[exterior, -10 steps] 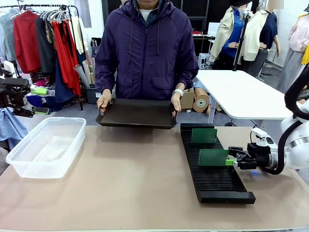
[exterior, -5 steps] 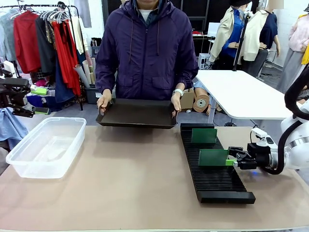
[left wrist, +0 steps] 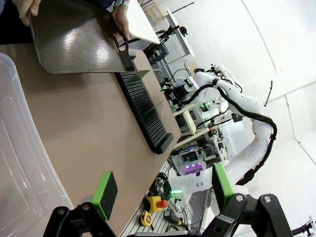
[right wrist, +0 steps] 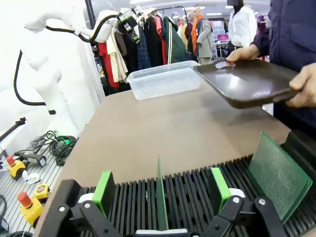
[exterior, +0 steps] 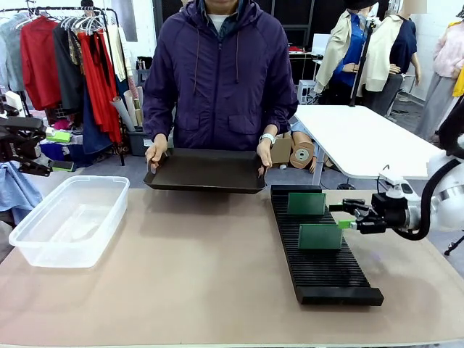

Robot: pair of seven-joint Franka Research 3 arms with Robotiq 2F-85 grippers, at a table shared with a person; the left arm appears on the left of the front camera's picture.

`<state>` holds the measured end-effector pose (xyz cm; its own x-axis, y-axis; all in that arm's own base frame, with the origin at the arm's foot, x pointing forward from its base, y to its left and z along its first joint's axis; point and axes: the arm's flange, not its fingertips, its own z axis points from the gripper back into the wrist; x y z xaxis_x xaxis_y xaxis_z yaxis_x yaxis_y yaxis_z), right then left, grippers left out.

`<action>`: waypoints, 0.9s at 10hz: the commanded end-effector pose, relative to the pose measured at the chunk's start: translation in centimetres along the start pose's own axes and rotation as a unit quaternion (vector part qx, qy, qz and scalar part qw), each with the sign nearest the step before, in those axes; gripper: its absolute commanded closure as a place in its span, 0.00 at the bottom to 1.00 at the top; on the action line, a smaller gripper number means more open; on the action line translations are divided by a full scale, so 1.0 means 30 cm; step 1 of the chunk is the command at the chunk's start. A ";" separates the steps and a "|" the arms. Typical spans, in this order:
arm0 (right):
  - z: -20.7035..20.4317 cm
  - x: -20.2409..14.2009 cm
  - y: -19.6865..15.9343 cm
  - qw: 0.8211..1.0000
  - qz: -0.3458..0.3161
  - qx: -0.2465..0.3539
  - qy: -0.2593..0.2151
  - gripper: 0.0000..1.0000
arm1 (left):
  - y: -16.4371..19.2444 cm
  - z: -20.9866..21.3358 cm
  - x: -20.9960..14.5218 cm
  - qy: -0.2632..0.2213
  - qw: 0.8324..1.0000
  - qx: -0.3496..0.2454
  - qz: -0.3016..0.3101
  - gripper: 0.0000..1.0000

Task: Sort PCBs into racks and boxes based on the side picked up.
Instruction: If the short side of the Blank PCB is picked up, insert it into the PCB Rack ; if the long side is picked up, place it in the Organizing box.

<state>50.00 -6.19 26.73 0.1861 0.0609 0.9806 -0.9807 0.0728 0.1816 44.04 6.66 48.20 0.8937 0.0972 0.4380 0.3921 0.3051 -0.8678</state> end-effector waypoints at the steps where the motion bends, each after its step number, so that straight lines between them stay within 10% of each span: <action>1: -0.044 0.105 0.076 0.999 -0.032 -0.008 -0.003 0.00 | -0.006 0.002 0.001 -0.001 1.000 0.000 0.003 0.00; 5: -0.117 0.296 0.232 0.976 -0.194 0.004 -0.102 0.00 | -0.006 0.002 0.001 -0.001 1.000 0.000 0.003 0.00; 9: -0.146 0.471 0.361 0.937 -0.337 -0.014 -0.093 0.00 | -0.006 0.002 0.001 -0.001 1.000 0.000 0.003 0.00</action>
<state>43.03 -1.38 39.94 0.6939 -0.1782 0.6977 -0.7056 0.0251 0.7082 44.05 6.66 48.18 0.8939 0.0972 0.4377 0.3918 0.3051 -0.8680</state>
